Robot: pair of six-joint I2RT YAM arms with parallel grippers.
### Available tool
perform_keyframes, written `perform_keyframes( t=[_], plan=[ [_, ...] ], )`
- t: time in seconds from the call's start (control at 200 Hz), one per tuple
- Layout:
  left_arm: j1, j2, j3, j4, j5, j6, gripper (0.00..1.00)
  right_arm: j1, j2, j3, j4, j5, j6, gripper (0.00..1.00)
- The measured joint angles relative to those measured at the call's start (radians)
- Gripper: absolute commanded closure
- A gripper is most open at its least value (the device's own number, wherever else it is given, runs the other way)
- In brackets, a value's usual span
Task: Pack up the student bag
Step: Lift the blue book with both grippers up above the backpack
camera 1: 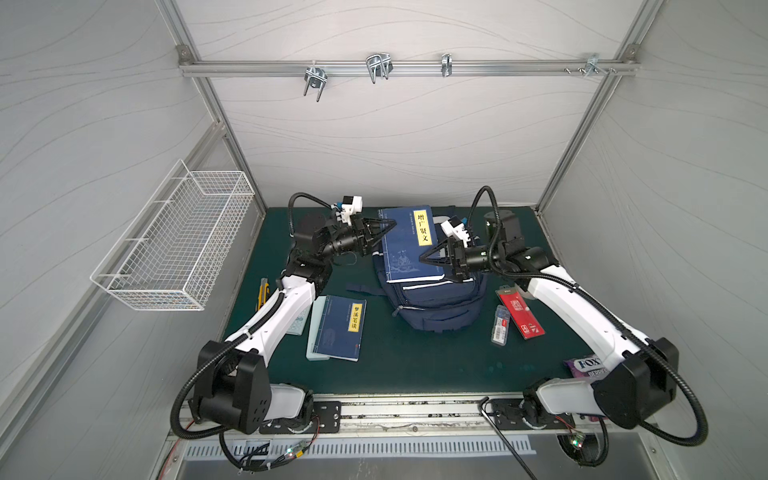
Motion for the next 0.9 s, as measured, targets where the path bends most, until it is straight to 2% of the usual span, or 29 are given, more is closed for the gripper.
perform_keyframes(
  t=[0.15,0.31,0.395,0.455,0.485,0.585,0.69,0.9],
  plan=[
    [-0.003,0.06,-0.02,0.222,0.008,-0.166,1.0,-0.013,-0.006,0.0,0.124,-0.037,0.077,0.19],
    [-0.003,0.113,-0.024,0.38,0.022,-0.278,1.0,-0.053,-0.011,0.022,0.195,-0.07,0.135,0.38],
    [-0.004,0.126,-0.025,0.423,0.042,-0.308,1.0,-0.066,-0.011,0.052,0.204,-0.084,0.144,0.54],
    [-0.004,0.129,-0.026,0.444,0.055,-0.319,1.0,-0.069,-0.011,0.07,0.212,-0.091,0.154,0.7],
    [-0.004,0.129,-0.027,0.452,0.06,-0.323,1.0,-0.069,-0.011,0.076,0.217,-0.095,0.154,0.74],
    [-0.003,0.129,-0.027,0.467,0.069,-0.325,1.0,-0.069,-0.011,0.082,0.223,-0.106,0.17,0.74],
    [-0.003,0.129,-0.034,0.477,0.076,-0.327,1.0,-0.069,-0.011,0.081,0.225,-0.112,0.184,0.69],
    [-0.006,0.131,-0.048,0.504,0.089,-0.34,1.0,-0.06,-0.011,0.067,0.229,-0.111,0.203,0.65]
  ],
)
